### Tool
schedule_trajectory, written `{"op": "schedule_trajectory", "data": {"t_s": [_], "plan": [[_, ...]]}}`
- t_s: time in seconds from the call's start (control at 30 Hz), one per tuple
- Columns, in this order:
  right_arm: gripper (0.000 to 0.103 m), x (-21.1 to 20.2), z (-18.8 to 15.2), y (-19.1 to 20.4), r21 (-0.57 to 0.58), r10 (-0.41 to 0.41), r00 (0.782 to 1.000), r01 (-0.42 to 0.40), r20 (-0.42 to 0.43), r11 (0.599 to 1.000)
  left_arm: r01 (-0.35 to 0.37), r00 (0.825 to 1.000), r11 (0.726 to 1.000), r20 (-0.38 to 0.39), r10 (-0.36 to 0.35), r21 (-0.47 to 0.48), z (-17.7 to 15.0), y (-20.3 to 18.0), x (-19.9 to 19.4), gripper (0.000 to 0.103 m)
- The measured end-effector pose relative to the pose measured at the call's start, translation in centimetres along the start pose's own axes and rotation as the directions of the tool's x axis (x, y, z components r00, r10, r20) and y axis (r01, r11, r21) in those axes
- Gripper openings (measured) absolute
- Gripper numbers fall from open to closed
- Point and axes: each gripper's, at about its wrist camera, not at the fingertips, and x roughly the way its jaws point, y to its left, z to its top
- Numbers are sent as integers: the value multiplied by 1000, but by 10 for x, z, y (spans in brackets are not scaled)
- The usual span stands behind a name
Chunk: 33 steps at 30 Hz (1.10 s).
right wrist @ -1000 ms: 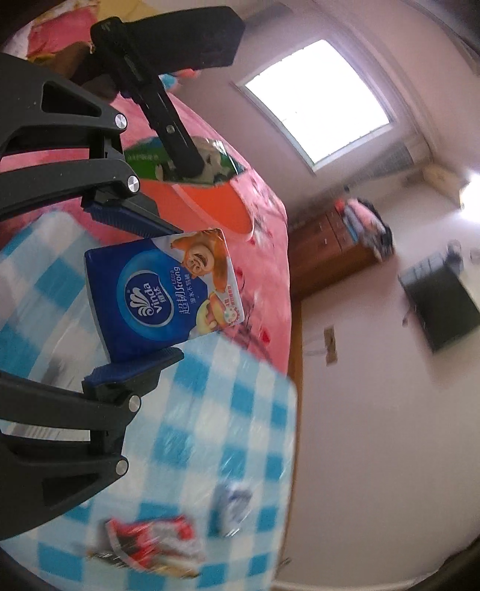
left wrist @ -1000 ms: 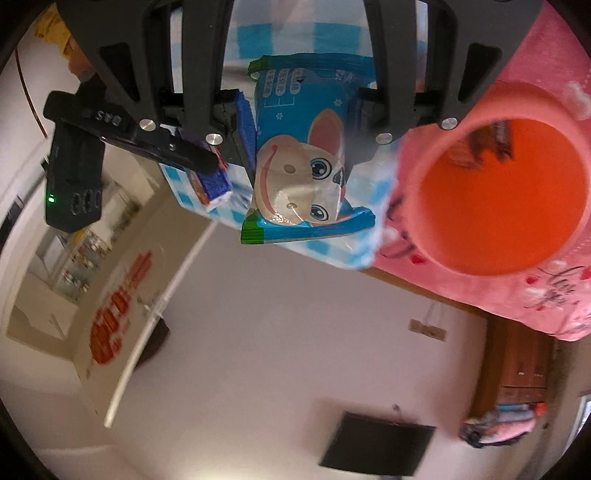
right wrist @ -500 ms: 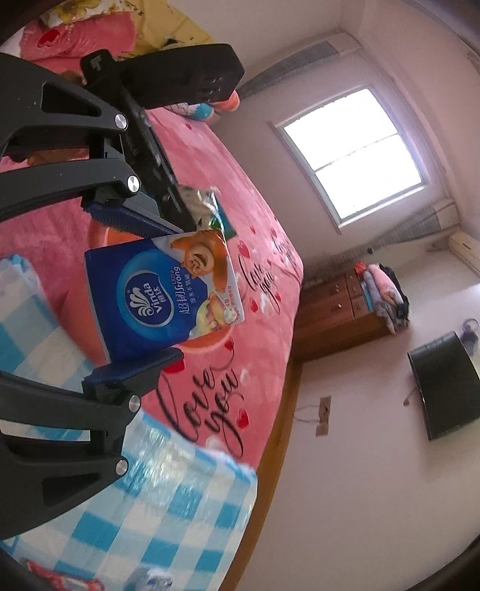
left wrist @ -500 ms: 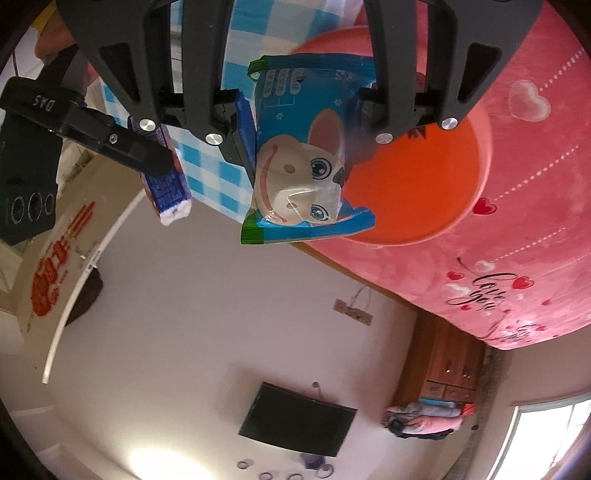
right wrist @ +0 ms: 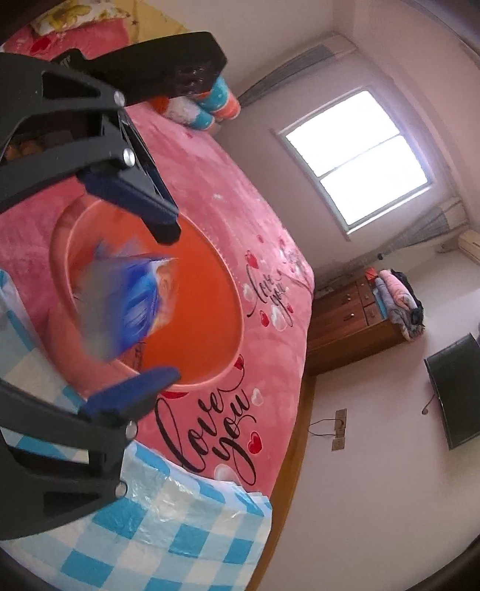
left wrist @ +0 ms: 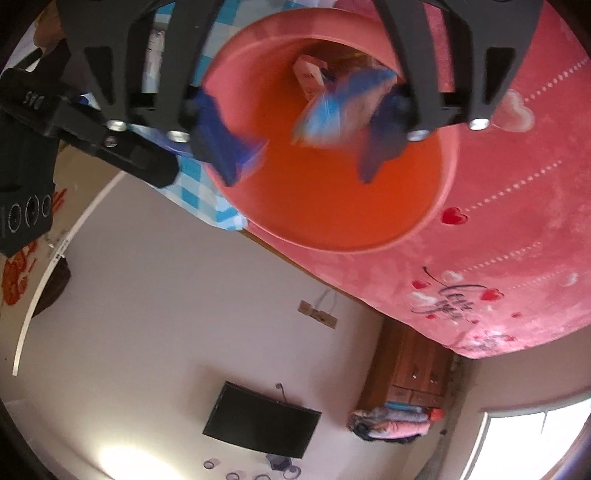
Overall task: Collect trash
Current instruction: 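Open both grippers to drop the packet and tissue pack into the bucket, then move both open grippers back over the red chip bag and coffee stick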
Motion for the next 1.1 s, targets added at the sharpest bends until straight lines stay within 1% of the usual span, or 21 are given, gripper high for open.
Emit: {"op": "schedule_trajectory", "data": {"t_s": [0.1, 0.23, 0.37, 0.53, 0.73, 0.97, 1.1], "plan": [[89, -12, -2, -10, 30, -16, 999, 15, 37, 999, -24, 999, 1000, 30, 24, -3, 0, 1, -6, 87], [91, -37, -11, -20, 34, -103, 989, 100, 103, 994, -32, 998, 999, 49, 32, 5, -3, -2, -11, 90], [93, -54, -23, -32, 57, -149, 981, 143, 123, 988, -21, 998, 999, 63, 18, 34, -6, -10, -12, 91], [93, -72, -44, -43, 57, -219, 966, 213, 136, 975, 20, 996, 997, 81, -26, 73, -10, -23, -16, 92], [94, -90, -70, -59, 80, -294, 945, 285, 140, 955, 69, 995, 991, 70, -77, 116, -20, -43, -18, 92], [94, -110, -93, -77, 106, -373, 916, 360, 148, 927, 125, 991, 977, 22, -131, 174, -40, -75, -13, 92], [94, -122, -104, -84, 115, -398, 904, 383, 156, 916, 149, 989, 968, -7, -151, 200, -49, -93, -9, 92]]}}
